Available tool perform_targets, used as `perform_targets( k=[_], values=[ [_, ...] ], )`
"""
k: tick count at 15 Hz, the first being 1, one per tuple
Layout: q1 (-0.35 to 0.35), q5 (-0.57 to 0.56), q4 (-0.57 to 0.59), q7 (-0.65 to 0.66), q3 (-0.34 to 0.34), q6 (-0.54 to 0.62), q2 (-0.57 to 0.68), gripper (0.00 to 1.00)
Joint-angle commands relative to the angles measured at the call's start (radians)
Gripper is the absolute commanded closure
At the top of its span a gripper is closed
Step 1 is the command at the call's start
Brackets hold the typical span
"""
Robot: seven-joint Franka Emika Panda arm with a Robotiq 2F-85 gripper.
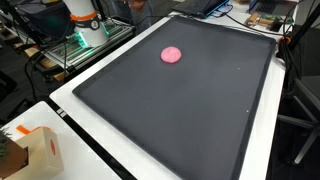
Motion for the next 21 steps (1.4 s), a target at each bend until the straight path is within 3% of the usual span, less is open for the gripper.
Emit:
perform_targets(
  k=[1,7,8,9,10,21],
  values=[
    [0.001,-0.001,0.002,-0.007,-0.012,0.0,0.002,0.49],
    [0.006,0.001,0.003,-0.007,-0.009,0.001,0.001,0.95],
    [0.006,0.001,0.003,-0.007,-0.009,0.0,0.0,0.99],
    [0.005,0.001,0.003,-0.007,-0.01,-0.002,-0.002,1.0],
    [0.003,-0.002,0.003,0.0,-0.005,-0.002,0.001,0.88],
    [0.003,-0.002,0.003,0.0,-0.005,-0.002,0.0,0.88]
  ],
)
